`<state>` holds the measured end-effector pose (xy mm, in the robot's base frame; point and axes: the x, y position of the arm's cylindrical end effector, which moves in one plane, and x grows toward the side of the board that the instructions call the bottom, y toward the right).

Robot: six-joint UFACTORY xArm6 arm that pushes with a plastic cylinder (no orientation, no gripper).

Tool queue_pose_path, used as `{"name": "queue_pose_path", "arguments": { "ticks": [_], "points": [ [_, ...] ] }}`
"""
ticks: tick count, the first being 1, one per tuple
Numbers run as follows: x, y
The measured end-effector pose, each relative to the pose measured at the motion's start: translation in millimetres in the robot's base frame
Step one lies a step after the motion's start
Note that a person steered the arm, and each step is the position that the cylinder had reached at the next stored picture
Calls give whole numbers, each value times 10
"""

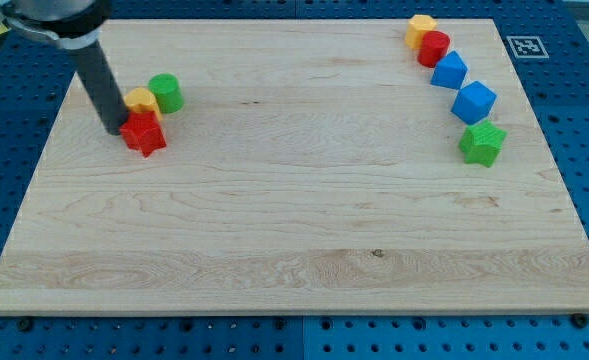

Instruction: Push the red star to the bottom of the green star

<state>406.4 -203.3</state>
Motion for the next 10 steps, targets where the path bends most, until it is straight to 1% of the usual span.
{"name": "queue_pose_path", "arguments": {
  "ticks": [2, 3, 4, 6, 7, 8, 9, 10],
  "points": [
    [285, 413],
    [312, 834],
    [477, 1305],
    [1090, 2199],
    [1480, 2553],
    [1886, 2781],
    [1899, 2954],
    [1899, 2955]
  ]
}}
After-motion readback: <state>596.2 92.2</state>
